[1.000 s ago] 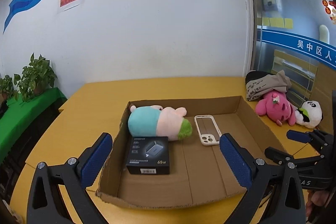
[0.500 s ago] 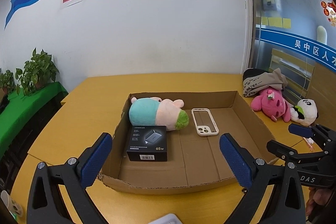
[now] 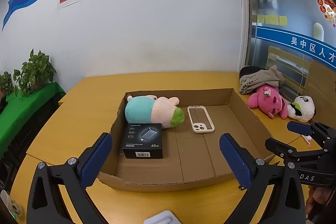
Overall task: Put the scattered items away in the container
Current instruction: 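Withdraw the right gripper and move toward the black sunglasses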
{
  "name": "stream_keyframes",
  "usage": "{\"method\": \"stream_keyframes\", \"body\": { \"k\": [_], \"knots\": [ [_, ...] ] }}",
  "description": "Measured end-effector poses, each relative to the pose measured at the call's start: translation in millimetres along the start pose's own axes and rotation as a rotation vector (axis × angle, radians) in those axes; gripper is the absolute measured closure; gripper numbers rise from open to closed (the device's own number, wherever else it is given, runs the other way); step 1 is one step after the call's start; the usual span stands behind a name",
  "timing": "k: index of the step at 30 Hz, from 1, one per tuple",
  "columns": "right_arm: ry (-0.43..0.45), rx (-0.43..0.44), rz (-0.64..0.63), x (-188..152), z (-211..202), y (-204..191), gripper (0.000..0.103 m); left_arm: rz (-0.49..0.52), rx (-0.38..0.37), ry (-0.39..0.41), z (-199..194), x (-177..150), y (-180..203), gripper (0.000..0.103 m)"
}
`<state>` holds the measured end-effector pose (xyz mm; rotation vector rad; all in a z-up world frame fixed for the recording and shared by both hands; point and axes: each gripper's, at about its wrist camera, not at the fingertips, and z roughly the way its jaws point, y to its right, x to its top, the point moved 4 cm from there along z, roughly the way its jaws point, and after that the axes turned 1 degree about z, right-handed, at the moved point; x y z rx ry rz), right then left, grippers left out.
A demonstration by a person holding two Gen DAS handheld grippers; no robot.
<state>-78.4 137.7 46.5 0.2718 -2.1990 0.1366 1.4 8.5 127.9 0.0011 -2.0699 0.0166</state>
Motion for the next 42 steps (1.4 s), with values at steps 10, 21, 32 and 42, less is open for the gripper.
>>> {"method": "stream_keyframes", "body": {
  "k": [10,21,32,42],
  "knots": [
    [-0.014,0.016,-0.007,-2.0,5.7,-4.7,0.022,-0.017,-0.005,-0.018,3.5,-3.8,-4.7,0.0],
    [-0.017,0.047,-0.008,-5.1,8.8,-8.1,0.022,-0.012,-0.005,-0.034,7.8,-6.8,-3.1,0.0],
    [-0.026,0.159,0.024,-10.6,9.4,-1.1,0.022,-0.008,-0.029,-0.089,18.1,-27.5,4.6,0.0],
    [-0.233,0.234,-0.005,-86.3,44.5,114.6,0.022,-0.042,-0.114,-0.25,39.1,-88.5,15.0,0.0]
  ]
}}
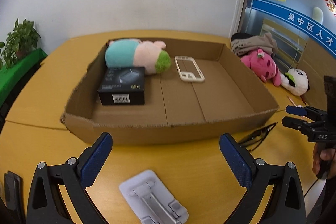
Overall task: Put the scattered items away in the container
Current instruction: 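Withdraw the right gripper and move toward the black sunglasses, then close the right gripper on a lens of the black sunglasses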
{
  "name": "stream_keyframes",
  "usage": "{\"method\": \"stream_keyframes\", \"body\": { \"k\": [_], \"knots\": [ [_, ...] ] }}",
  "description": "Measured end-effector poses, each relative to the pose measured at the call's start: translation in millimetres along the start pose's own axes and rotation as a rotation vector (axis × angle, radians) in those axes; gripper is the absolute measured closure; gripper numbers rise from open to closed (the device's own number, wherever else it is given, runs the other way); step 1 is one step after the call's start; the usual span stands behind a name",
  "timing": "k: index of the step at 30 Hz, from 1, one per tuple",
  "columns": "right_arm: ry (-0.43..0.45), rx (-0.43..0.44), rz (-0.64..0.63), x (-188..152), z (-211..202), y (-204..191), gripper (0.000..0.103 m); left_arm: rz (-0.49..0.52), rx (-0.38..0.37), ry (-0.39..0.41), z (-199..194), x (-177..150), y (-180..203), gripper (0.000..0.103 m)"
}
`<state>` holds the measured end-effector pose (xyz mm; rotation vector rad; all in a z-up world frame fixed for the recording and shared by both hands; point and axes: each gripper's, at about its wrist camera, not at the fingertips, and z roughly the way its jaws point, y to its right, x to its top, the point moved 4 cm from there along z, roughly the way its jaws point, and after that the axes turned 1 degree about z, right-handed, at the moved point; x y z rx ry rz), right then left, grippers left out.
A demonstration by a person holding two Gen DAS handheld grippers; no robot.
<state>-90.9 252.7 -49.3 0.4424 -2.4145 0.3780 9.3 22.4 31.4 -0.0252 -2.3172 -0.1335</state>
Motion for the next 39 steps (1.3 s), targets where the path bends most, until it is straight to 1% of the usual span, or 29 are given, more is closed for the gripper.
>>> {"method": "stream_keyframes", "body": {
  "k": [2,4,7,12,14,15,18,19,20,22,23,26,28,30,31,33,34,36,37,38,39],
  "knots": [
    [-0.076,0.012,-0.003,-10.5,16.6,17.1,0.022,-0.009,-0.019,-0.03,8.0,-7.0,2.8,0.0],
    [-0.133,0.035,-0.019,-17.4,33.1,27.2,0.022,-0.018,-0.032,-0.053,15.0,-11.7,6.4,0.0],
    [-0.163,0.075,-0.073,-20.2,48.7,24.3,0.022,-0.007,-0.046,-0.074,20.5,-15.1,13.5,0.0],
    [-0.185,0.135,-0.194,-20.9,59.0,-1.3,0.022,0.005,-0.051,-0.094,26.5,-18.7,20.2,0.0],
    [-0.204,0.158,-0.234,-27.3,58.0,-13.5,0.021,0.004,-0.054,-0.107,29.9,-20.4,23.1,0.0],
    [-0.213,0.18,-0.237,-29.8,56.3,-17.0,0.021,0.005,-0.057,-0.111,30.7,-20.8,24.2,0.0],
    [-0.249,0.311,-0.259,-46.4,40.0,-40.9,0.021,0.017,-0.058,-0.115,31.6,-22.5,26.8,0.0],
    [-0.262,0.345,-0.296,-54.3,31.9,-52.2,0.021,0.018,-0.059,-0.116,31.5,-23.0,27.2,0.0],
    [-0.271,0.354,-0.348,-62.0,23.7,-62.8,0.021,0.014,-0.062,-0.121,32.0,-23.6,26.7,0.0],
    [-0.27,0.321,-0.41,-68.0,15.3,-71.4,0.022,-0.003,-0.078,-0.138,34.2,-25.3,25.6,0.0],
    [-0.261,0.286,-0.422,-66.1,14.4,-71.3,0.022,-0.014,-0.09,-0.152,36.7,-26.7,25.7,0.0],
    [-0.229,0.205,-0.385,-50.5,22.5,-63.3,0.021,-0.046,-0.129,-0.197,43.9,-30.7,30.2,0.0],
    [-0.205,0.163,-0.366,-38.5,34.2,-60.8,0.022,-0.086,-0.185,-0.253,52.9,-34.0,36.1,0.0],
    [-0.198,0.12,-0.364,-31.6,47.1,-60.7,0.022,-0.135,-0.207,-0.305,64.1,-37.1,39.9,0.0],
    [-0.205,0.104,-0.351,-29.3,54.6,-61.4,0.022,-0.16,-0.218,-0.33,70.2,-38.4,42.4,0.001],
    [-0.226,0.123,-0.312,-30.7,63.3,-63.4,0.027,-0.207,-0.243,-0.374,80.8,-41.2,48.3,0.002],
    [-0.23,0.119,-0.306,-34.4,65.3,-67.0,0.027,-0.218,-0.252,-0.386,83.4,-41.9,51.3,0.003],
    [-0.219,0.084,-0.311,-38.1,61.8,-72.2,0.034,-0.235,-0.28,-0.412,89.6,-43.7,58.3,0.005],
    [-0.217,0.081,-0.284,-39.8,58.1,-72.8,0.037,-0.231,-0.286,-0.413,91.0,-43.1,62.5,0.005],
    [-0.209,0.078,-0.234,-40.3,53.8,-71.1,0.049,-0.227,-0.294,-0.413,92.0,-42.3,65.8,0.005],
    [-0.203,0.071,-0.203,-40.4,52.2,-70.0,0.064,-0.227,-0.301,-0.415,93.2,-41.2,68.5,0.006]
  ]
}}
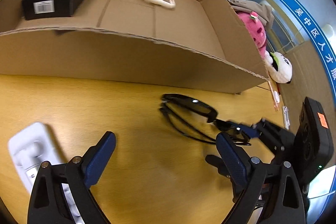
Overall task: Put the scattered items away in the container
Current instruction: 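Close the right gripper on a lens of the black sunglasses, then lift the sunglasses with the right gripper toward the box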
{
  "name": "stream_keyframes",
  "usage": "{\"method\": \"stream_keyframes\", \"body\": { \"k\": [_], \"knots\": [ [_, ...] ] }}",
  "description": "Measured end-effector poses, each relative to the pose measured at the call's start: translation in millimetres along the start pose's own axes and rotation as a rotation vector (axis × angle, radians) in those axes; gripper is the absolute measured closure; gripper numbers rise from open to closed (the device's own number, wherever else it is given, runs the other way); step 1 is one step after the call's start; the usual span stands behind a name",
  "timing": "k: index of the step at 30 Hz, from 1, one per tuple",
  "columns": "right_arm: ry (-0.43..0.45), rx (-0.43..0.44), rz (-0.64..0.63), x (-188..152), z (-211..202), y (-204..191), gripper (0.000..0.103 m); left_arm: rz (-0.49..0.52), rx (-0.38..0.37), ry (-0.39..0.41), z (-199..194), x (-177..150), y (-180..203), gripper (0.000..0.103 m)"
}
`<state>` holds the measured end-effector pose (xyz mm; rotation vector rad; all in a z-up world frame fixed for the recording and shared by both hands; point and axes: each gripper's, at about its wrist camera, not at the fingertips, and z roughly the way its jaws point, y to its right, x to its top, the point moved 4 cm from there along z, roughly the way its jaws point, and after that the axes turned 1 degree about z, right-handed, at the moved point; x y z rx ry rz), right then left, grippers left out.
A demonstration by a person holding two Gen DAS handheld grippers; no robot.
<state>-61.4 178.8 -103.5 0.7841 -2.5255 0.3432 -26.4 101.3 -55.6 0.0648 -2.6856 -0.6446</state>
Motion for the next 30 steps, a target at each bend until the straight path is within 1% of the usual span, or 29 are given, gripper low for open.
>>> {"method": "stream_keyframes", "body": {
  "k": [1,5,7,8,10,11,12,14,15,18,24,27,30],
  "knots": [
    [0.007,-0.011,0.032,-3.2,-3.0,0.3,0.068,-0.003,-0.012,-0.004,2.0,1.4,2.5,0.007],
    [0.036,-0.066,0.103,-19.0,-11.6,-11.7,0.074,-0.022,-0.056,-0.014,6.8,5.6,8.8,0.014],
    [0.051,-0.096,0.134,-24.6,-14.1,-20.0,0.075,-0.024,-0.068,-0.017,8.6,6.8,11.4,0.023],
    [0.06,-0.12,0.144,-26.7,-15.1,-23.6,0.076,-0.022,-0.074,-0.022,9.9,6.8,13.5,0.026],
    [0.076,-0.171,0.149,-28.6,-14.2,-31.1,0.076,-0.019,-0.103,-0.041,12.7,6.8,17.7,0.04],
    [0.081,-0.188,0.15,-28.7,-13.5,-34.6,0.076,-0.015,-0.11,-0.049,14.0,6.8,20.1,0.044],
    [0.083,-0.206,0.144,-29.0,-13.2,-38.7,0.077,-0.013,-0.11,-0.057,15.5,6.8,22.0,0.05],
    [0.086,-0.245,0.102,-25.5,-9.9,-50.3,0.079,-0.017,-0.118,-0.066,18.3,8.0,24.0,0.055],
    [0.088,-0.258,0.081,-25.1,-9.9,-56.2,0.079,-0.019,-0.118,-0.07,20.0,8.6,24.5,0.06],
    [0.099,-0.302,0.029,-23.8,-11.8,-69.9,0.08,-0.031,-0.111,-0.065,21.3,12.1,23.5,0.062],
    [0.132,-0.335,-0.005,-16.7,-14.3,-77.2,0.084,-0.034,-0.109,-0.054,20.9,11.7,22.4,0.066],
    [0.141,-0.331,-0.01,-15.3,-16.0,-80.1,0.085,-0.013,-0.086,-0.042,17.8,11.3,25.1,0.07],
    [0.158,-0.327,-0.014,-15.0,-19.4,-85.1,0.085,0.003,-0.065,-0.03,13.1,10.0,27.3,0.071]
  ]
}}
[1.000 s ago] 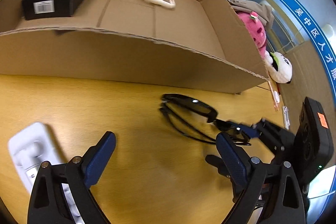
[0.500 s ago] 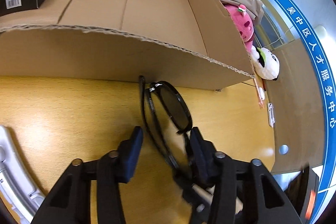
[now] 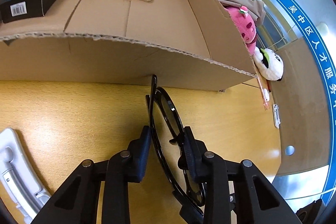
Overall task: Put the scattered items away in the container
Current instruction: 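Lift the sunglasses with the right gripper toward the box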
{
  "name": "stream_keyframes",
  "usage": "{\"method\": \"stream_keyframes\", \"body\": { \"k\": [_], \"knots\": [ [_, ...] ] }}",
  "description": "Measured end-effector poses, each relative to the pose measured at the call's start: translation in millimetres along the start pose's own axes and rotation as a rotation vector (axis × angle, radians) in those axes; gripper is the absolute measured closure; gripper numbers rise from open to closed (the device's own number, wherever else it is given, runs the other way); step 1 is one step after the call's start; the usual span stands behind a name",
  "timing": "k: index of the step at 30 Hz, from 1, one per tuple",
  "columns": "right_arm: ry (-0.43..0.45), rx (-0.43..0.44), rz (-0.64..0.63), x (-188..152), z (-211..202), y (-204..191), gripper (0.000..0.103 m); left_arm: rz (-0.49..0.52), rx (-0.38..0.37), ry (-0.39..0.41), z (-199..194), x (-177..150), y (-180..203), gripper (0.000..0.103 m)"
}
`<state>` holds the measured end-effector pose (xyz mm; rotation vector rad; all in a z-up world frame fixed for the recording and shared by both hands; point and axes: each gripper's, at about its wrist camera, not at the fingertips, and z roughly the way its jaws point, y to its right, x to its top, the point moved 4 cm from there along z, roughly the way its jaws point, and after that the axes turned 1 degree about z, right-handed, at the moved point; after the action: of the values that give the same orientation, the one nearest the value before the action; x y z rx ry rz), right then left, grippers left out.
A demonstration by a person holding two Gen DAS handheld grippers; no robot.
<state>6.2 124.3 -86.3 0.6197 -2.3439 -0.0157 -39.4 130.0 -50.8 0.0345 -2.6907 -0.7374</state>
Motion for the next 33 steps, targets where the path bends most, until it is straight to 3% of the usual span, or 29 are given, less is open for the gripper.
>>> {"method": "stream_keyframes", "body": {
  "k": [12,28,33],
  "knots": [
    [0.12,0.014,0.027,31.7,-35.0,3.9,0.085,0.086,0.071,0.087,-44.4,13.7,25.6,0.072],
    [0.27,0.026,0.074,98.7,-60.1,17.1,0.083,0.108,0.076,0.202,-98.9,70.2,46.9,0.073],
    [0.307,0.038,0.1,131.1,-64.5,26.2,0.083,0.126,0.063,0.227,-119.8,104.4,53.1,0.073]
  ]
}}
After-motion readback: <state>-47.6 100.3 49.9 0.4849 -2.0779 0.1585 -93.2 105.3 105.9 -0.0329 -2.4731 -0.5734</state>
